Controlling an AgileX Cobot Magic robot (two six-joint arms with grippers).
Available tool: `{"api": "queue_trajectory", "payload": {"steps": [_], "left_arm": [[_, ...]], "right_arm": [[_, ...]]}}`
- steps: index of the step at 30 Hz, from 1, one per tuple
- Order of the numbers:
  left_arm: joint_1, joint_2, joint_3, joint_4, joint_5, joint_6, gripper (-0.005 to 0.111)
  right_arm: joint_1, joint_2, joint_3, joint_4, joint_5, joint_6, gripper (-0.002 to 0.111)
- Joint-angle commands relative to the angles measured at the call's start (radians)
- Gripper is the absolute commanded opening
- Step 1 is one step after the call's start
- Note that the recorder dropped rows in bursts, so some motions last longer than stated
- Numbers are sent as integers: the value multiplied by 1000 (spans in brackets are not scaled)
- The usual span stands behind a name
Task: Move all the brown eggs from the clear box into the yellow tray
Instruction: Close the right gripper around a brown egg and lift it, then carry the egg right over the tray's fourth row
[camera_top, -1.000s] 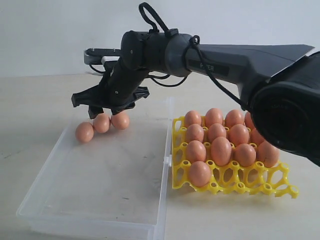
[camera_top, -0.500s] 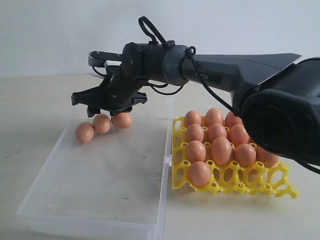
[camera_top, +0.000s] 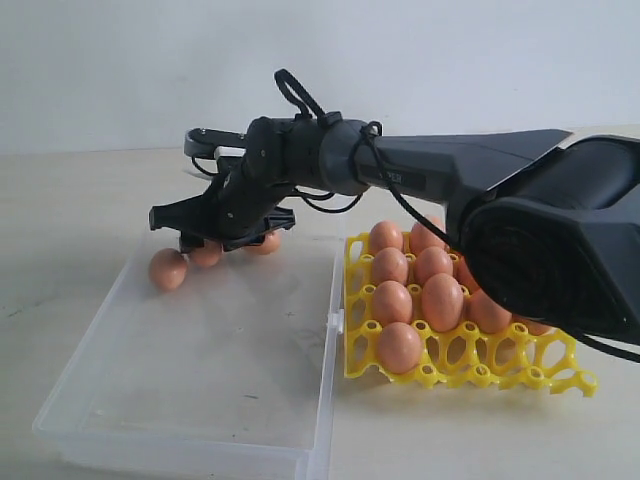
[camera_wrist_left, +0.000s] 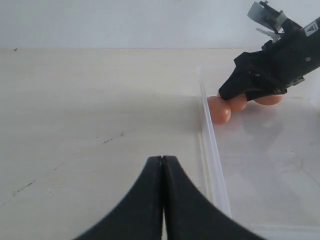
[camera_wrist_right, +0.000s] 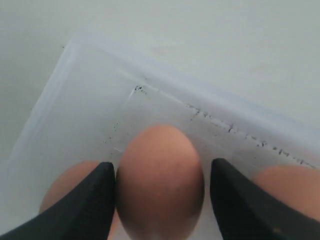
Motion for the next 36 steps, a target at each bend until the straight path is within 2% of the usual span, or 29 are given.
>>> {"api": "queue_trajectory", "payload": {"steps": [1,9,12,14,16,17,23,31,36], "left_arm": [[1,-6,-4,-2,-4,2,0],[1,-6,-4,-2,-4,2,0],[1,-6,-4,-2,-4,2,0],[1,-6,-4,-2,-4,2,0],[1,-6,-4,-2,-4,2,0],[1,-6,-4,-2,-4,2,0],[1,-6,-4,-2,-4,2,0],[1,-6,-4,-2,-4,2,0],[1,-6,-4,-2,-4,2,0]], "right_arm": [[-3,15,-5,7,-23,2,55],[-3,24,-5,11,-85,10,55],[-3,24,-5,11,-97,10,50],[-3,24,-5,11,-97,6,35],[0,24,-5,11,-97,-6,8],[2,24,-5,11,-99,-12,0],[16,-13,-5,5,-105,-48,0],[90,-132,-5,-166,-80,-145,0],[125,-217,17,-207,-86,-157,0]]}}
